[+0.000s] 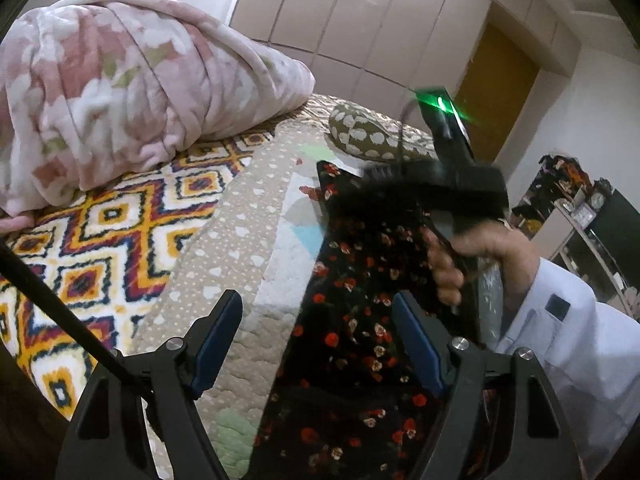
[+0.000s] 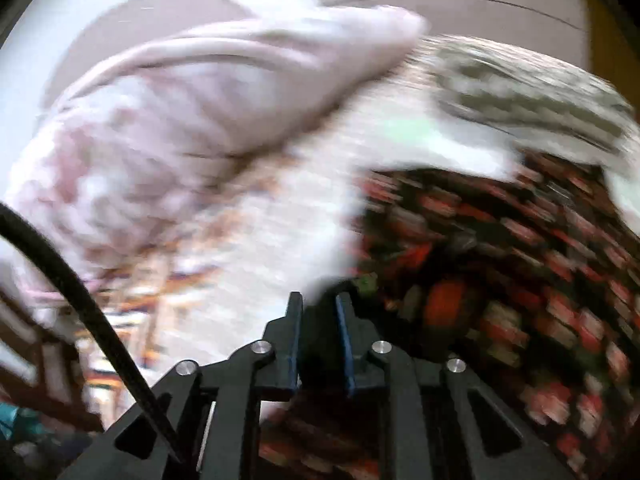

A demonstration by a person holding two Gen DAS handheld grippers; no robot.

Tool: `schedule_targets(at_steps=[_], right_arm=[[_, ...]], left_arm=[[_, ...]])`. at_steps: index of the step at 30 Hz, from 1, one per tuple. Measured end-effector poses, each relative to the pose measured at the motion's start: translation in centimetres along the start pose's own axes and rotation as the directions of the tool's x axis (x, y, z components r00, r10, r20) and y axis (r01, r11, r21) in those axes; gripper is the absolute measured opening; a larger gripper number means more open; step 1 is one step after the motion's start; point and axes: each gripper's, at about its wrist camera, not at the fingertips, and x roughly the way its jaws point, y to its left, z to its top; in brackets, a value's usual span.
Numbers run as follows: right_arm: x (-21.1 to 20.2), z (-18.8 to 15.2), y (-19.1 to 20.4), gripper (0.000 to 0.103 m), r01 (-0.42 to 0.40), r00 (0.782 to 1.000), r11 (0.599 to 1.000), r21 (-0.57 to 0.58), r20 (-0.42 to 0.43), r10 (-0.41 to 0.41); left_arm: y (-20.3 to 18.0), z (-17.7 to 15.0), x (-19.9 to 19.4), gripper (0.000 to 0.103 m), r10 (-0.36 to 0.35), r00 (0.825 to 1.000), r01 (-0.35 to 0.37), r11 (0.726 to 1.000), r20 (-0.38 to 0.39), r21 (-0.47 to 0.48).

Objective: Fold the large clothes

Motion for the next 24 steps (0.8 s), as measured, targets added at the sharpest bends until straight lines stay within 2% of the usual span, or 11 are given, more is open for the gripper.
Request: schedule_targets(at_steps=[2, 4, 6, 7, 9, 11, 16, 17, 19, 22, 24], right_arm=[[-1.7, 0.9, 1.3, 0.024, -0.183, 0.983, 0.983, 0.0, 0.037, 0.182], [-5.7, 0.9, 0.9, 0.037, -0.191, 0.975, 0.981, -0.038, 0.105, 0.194], [-9.6, 0.1, -1.7, 0.063, -0.077, 0.982, 0.996, -0.048, 0.169, 0.084], [-10.9, -0.3, -3.0, 0.066, 0.012, 0.983, 0.999, -0.043, 0.185, -0.004], [-13.7, -2.1, -7.6, 0.068, 0.334, 0.926, 0.942, -0.039, 0.2, -0.32], [-14.5, -4.2, -12.6, 0.068, 0.492, 0.864, 0.871, 0.012, 0.114, -0.49], [-14.2, -8.2, -21.1, 0.068, 0.475, 0.874, 0.85, 0.225, -0.014, -0.485], [-13.6, -8.4, -21.5, 0.067, 0.445, 0.891, 0.865, 0.233, -0.02, -0.453], [-12.4, -8.7, -22.4, 0.02, 0.436, 0.898, 0.872, 0.221, -0.047, -0.437], [-14.0, -8.1, -23.8, 0.005, 0.396, 0.914, 0.88, 0.264, -0.022, -0.405], [-16.3, -7.8, -25.4, 0.005, 0.47, 0.873, 0.833, 0.292, -0.016, -0.487]], left_arm=[[0.3, 0.3, 0.0, 0.078, 0.017, 1.0, -0.017, 1.0, 0.004, 0.012], [0.5, 0.8, 0.5, 0.078, 0.035, 0.999, -0.035, 0.999, -0.005, 0.024], [0.5, 1.4, 1.3, 0.078, 0.036, 0.999, -0.035, 0.999, -0.012, 0.034], [0.4, 1.6, 1.7, 0.078, 0.036, 0.999, -0.035, 0.999, -0.012, 0.037], [0.0, 2.3, 2.5, 0.078, 0.042, 0.999, -0.041, 0.998, -0.014, 0.045], [-0.5, 3.0, 3.4, 0.078, 0.036, 0.999, -0.035, 0.998, -0.018, 0.045], [-3.3, 5.6, 5.6, 0.078, 0.026, 0.999, -0.024, 0.998, -0.022, 0.065], [-4.1, 6.1, 5.9, 0.078, 0.019, 1.0, -0.017, 0.996, -0.022, 0.082], [-6.3, 6.9, 6.8, 0.078, 0.003, 0.999, 0.002, 0.991, -0.032, 0.135], [-10.6, 7.1, 8.0, 0.078, -0.069, 0.996, 0.079, 0.968, -0.049, 0.24], [-12.7, 7.0, 9.4, 0.078, -0.087, 0.994, 0.1, 0.952, -0.06, 0.289]])
